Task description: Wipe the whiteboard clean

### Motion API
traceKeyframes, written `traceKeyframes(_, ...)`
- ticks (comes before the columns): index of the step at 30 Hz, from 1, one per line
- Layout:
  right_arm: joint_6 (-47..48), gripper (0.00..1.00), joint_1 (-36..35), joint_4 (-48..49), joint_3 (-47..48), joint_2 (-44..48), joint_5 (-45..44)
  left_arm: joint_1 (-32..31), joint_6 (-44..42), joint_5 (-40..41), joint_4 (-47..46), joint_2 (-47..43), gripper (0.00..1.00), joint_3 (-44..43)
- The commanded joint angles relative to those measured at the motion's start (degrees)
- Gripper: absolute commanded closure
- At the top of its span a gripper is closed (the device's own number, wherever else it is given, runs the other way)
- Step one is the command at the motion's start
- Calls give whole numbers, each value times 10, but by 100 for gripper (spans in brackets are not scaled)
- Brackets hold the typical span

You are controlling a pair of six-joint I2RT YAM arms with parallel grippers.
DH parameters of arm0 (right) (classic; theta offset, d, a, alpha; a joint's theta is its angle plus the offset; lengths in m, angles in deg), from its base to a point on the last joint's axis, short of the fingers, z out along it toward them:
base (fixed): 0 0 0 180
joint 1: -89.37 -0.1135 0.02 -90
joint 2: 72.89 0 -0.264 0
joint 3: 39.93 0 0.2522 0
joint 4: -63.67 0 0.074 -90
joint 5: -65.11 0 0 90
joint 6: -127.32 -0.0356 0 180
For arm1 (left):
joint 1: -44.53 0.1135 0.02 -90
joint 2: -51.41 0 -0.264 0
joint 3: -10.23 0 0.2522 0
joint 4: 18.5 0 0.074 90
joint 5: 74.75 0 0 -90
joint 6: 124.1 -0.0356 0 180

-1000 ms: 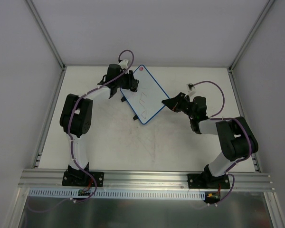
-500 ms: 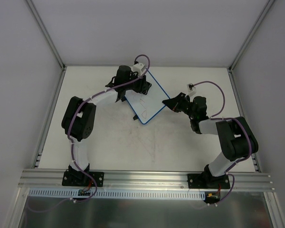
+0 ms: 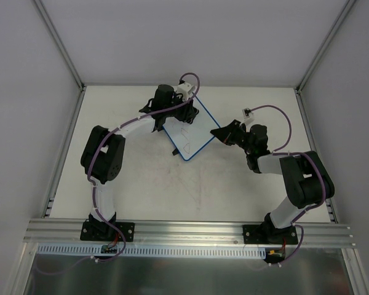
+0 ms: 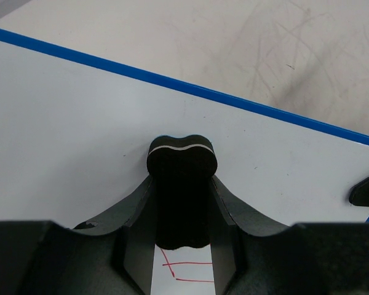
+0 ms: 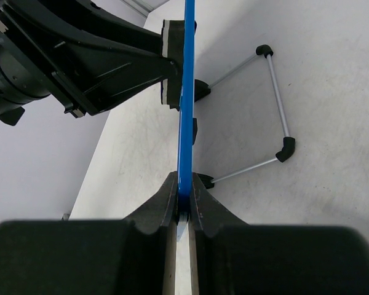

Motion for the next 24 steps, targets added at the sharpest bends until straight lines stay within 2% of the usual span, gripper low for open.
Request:
traceKeyframes(1, 35, 100, -16, 22, 19, 8, 38, -23, 53, -42, 51, 36, 95, -11)
traceKeyframes(13, 34, 100, -15, 21, 20, 9, 38, 89, 201, -28, 41, 35, 97, 37)
traceKeyframes(24, 32, 100, -13, 22, 18, 9, 39, 124, 283, 39, 38, 43, 96, 80)
